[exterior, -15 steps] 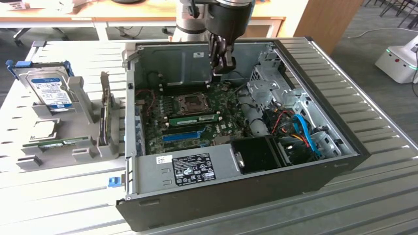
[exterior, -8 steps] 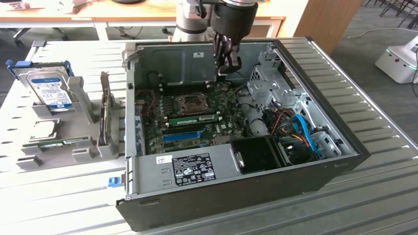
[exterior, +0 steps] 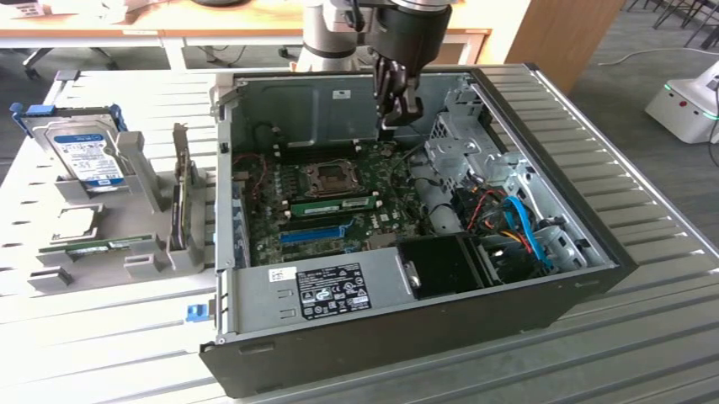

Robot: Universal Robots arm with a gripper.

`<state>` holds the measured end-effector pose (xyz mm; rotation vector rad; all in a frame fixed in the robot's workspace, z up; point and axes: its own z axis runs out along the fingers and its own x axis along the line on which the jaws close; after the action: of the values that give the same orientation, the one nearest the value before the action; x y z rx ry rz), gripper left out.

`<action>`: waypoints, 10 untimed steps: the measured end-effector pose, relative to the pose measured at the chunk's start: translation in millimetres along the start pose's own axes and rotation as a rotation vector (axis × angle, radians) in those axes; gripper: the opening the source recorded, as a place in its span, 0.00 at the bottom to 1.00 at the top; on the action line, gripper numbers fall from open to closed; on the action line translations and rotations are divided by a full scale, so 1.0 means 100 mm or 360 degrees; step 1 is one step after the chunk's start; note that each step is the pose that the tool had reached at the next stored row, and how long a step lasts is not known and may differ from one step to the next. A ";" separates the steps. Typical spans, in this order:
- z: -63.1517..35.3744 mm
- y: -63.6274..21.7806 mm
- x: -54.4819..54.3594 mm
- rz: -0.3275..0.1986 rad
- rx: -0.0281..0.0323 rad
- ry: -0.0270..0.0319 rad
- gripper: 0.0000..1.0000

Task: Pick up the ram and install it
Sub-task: 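Press down the ram until it locks into place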

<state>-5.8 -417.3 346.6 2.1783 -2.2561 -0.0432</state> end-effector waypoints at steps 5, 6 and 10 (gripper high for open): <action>0.000 -0.001 0.00 0.0000 0.00000 0.00000 0.11; 0.000 -0.002 0.00 0.0000 -0.00001 0.00000 0.11; 0.017 -0.002 0.00 0.0000 -0.00001 -0.00003 0.11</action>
<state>-5.7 -417.2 344.9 2.1783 -2.2562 -0.0434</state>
